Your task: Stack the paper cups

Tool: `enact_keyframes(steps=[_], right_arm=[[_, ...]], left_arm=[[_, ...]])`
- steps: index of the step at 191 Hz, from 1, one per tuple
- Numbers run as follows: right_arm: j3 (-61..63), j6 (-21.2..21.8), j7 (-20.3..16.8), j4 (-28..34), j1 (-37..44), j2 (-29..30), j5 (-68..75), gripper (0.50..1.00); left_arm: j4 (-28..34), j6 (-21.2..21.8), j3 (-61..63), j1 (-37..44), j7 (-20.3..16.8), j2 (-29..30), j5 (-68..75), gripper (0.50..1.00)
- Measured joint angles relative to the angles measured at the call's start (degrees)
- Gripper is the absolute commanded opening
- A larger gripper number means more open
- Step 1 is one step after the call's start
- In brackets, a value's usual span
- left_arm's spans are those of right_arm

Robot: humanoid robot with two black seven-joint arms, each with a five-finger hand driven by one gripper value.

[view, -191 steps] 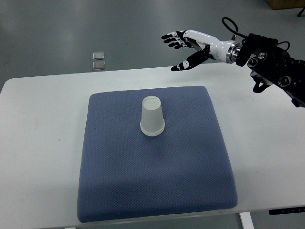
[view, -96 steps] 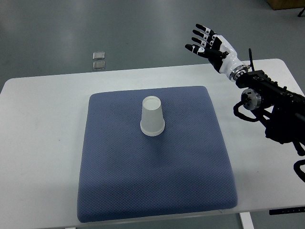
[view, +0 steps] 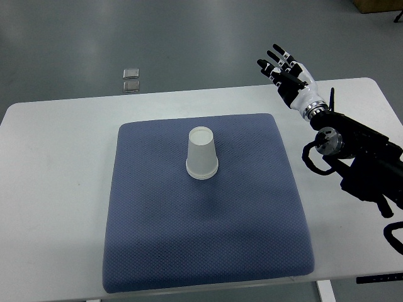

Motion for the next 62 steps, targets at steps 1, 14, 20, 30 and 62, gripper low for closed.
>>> enact_keyframes(steps=[1, 14, 20, 30, 62], right_arm=[[0.0, 0.0, 0.0, 0.0, 0.0, 0.0, 0.0, 0.913], [0.0, 0.1, 0.1, 0.0, -0.8, 0.0, -0.1, 0.913], [0.1, 0.1, 0.2, 0.0, -1.1, 0.0, -0.1, 0.913], [0.1, 0.1, 0.5, 0.0, -1.5, 0.0, -0.1, 0.913], [0.1, 0.1, 2.2, 0.1, -2.3, 0.0, 0.0, 0.913]], left_arm=[[0.0, 0.0, 0.0, 0.0, 0.0, 0.0, 0.0, 1.000], [0.0, 0.0, 0.0, 0.0, 0.0, 0.0, 0.0, 1.000], [0.0, 0.0, 0.0, 0.0, 0.0, 0.0, 0.0, 1.000], [0.0, 0.0, 0.0, 0.0, 0.0, 0.0, 0.0, 1.000], [0.0, 0.0, 0.0, 0.0, 0.0, 0.0, 0.0, 1.000]])
